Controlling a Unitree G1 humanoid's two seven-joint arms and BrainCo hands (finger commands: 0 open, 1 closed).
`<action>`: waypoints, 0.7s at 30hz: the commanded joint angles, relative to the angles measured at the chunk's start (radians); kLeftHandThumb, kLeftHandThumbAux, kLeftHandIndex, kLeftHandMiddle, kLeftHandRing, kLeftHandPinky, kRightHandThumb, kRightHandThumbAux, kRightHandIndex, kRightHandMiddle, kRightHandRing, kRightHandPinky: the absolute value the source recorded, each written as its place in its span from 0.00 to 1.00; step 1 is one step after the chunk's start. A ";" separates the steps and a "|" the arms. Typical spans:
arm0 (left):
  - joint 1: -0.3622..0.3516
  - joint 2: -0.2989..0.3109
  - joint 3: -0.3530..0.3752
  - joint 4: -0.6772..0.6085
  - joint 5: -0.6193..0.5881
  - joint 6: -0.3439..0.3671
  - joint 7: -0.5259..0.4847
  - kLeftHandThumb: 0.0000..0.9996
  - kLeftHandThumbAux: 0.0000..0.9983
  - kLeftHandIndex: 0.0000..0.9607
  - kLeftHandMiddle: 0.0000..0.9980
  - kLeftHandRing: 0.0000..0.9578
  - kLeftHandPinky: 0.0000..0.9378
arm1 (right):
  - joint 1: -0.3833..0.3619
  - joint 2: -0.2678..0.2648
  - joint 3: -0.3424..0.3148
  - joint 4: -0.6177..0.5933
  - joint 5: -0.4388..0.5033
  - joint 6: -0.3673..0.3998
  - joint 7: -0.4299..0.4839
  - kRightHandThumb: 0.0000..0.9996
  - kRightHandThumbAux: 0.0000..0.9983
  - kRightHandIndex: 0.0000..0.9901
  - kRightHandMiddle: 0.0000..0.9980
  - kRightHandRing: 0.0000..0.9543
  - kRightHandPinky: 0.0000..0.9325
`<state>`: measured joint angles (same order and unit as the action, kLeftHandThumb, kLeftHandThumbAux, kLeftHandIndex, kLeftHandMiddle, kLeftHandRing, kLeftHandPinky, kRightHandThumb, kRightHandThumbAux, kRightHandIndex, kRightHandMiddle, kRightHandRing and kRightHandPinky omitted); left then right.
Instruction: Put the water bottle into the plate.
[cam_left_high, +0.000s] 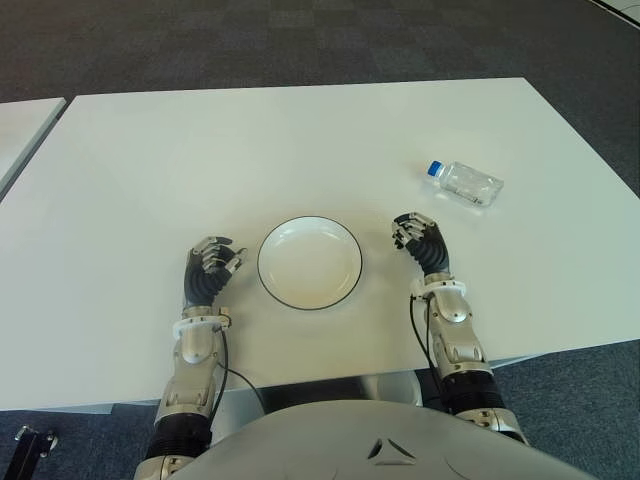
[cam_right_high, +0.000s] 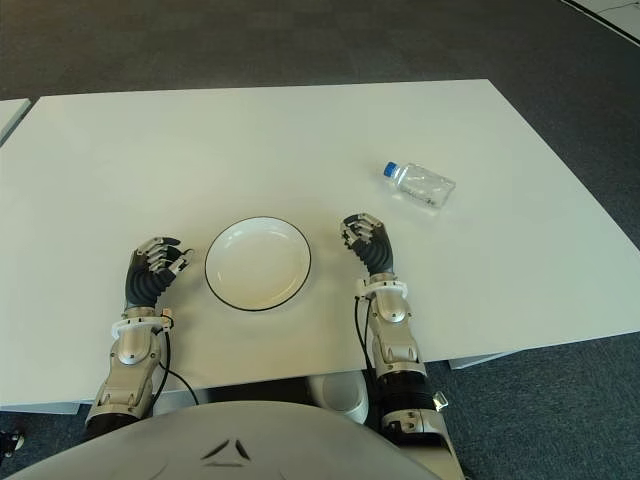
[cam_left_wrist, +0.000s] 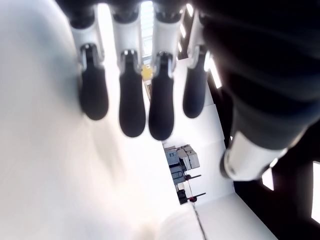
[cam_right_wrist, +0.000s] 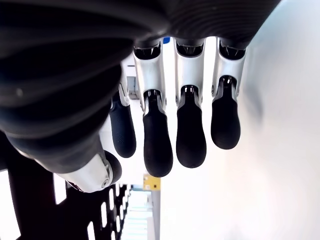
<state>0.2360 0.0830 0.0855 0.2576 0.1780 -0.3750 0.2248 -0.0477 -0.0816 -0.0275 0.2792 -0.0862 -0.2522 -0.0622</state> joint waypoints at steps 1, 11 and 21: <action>-0.017 -0.013 -0.023 0.023 -0.005 0.024 -0.021 0.70 0.72 0.45 0.57 0.59 0.58 | -0.059 -0.032 0.006 0.011 -0.080 -0.055 -0.055 0.70 0.73 0.44 0.62 0.64 0.66; -0.027 -0.022 -0.061 0.022 0.005 0.034 -0.027 0.70 0.72 0.45 0.57 0.60 0.60 | -0.140 -0.096 0.026 -0.036 -0.210 -0.058 -0.121 0.70 0.74 0.42 0.51 0.53 0.50; -0.053 -0.009 -0.097 0.064 0.027 -0.007 -0.029 0.71 0.72 0.45 0.57 0.61 0.60 | -0.242 -0.203 0.042 0.061 -0.331 -0.121 -0.185 0.68 0.73 0.41 0.30 0.32 0.33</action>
<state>0.1831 0.0691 -0.0075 0.2994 0.1974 -0.3861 0.2173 -0.2890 -0.2878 0.0050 0.3195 -0.4008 -0.3634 -0.2450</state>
